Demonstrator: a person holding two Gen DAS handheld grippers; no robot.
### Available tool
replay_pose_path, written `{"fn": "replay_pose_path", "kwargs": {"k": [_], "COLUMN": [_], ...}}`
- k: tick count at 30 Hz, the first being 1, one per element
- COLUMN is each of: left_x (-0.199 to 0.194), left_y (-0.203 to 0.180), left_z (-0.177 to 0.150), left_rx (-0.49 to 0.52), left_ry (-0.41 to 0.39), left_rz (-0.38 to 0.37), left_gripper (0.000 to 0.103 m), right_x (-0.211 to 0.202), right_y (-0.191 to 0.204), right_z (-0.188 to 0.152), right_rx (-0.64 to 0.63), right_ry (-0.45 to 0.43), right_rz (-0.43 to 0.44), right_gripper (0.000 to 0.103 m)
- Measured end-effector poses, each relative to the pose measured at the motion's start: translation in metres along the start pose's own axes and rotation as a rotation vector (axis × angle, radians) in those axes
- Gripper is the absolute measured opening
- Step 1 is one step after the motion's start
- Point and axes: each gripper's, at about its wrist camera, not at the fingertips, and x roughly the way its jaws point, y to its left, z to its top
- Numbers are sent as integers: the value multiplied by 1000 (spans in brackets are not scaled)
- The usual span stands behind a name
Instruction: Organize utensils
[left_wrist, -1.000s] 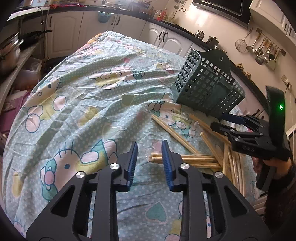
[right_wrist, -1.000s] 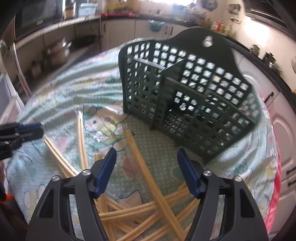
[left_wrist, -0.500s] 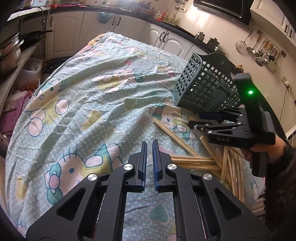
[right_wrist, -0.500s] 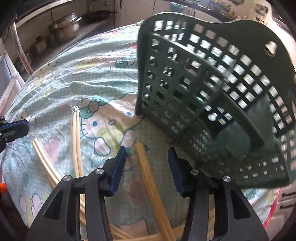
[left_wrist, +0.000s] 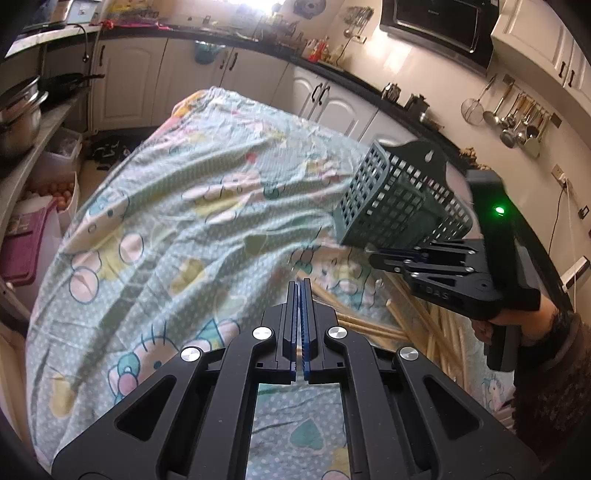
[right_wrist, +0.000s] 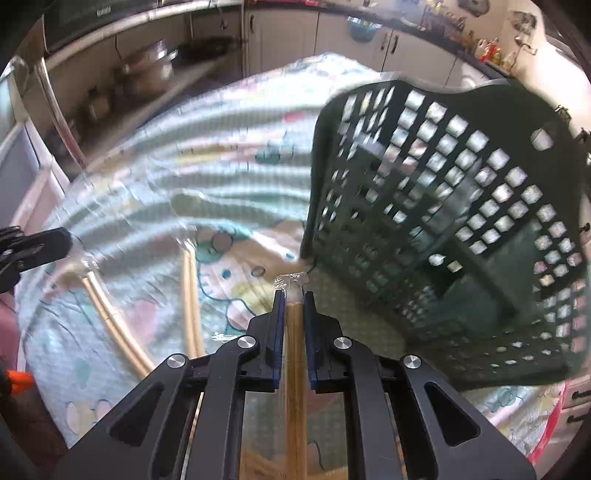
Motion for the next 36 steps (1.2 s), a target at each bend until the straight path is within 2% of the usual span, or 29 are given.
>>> {"fn": "replay_pose_path", "kwargs": {"k": [6,13,19,28,36], "left_x": [-19,-44,-52,-59,-67], "left_y": [-13,-42,-76,-131,-160], "left_z": [17,47,65,84,111], "left_rx": [14,54,111,199,233], "left_ry": [-78,-172,-207,-231,-288], "left_rz": [-22,-68,-115,-204,-247], "left_gripper": [0,0,0,0,0], "right_x": [-52,-113,-163,-222,-253], "right_y": [-5,-25,-34,-49,-73], "right_z": [3,-9,-16,-26,-28], "right_rx": [50,108,151,177,239], "right_ry": [-146,-302,-437,-646,-756], "right_rz": [2,12,17,-29,-84], "right_gripper": [6,6,6,6,6]}}
